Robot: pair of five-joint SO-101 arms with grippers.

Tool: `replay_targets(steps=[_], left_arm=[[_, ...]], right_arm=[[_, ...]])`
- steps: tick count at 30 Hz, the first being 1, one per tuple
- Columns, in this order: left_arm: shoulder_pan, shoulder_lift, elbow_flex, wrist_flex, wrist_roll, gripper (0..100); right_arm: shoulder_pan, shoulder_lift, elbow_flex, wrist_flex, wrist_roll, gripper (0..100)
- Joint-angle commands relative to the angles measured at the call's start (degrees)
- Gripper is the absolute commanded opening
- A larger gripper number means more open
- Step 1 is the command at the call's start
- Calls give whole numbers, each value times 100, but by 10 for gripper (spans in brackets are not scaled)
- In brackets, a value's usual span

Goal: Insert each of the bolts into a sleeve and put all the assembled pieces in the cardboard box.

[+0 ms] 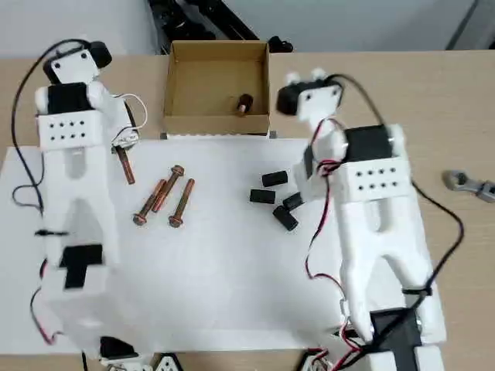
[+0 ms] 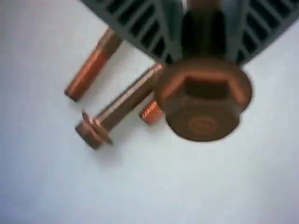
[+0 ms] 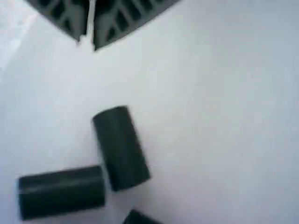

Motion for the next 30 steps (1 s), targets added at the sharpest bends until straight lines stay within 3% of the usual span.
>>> replay_targets(steps=[1,12,18,24,30], left_arm=[[35,-1125,549,-114,-185,6],[0,-3648,2818,-598,-501,6],[0,-4914,3864,-993,-774,6],[0,-5187,4251,-1134,-765,6],[0,-5213,4251,-1134,-756,6]], right_arm=[[-259,-497,396,-189,18,6],[-567,-910,2602,-1815,123,8],[-567,-910,2585,-2097,431,33],[-567,-910,2558,-2000,440,179],[-567,-646,2541,-2062,448,155]])
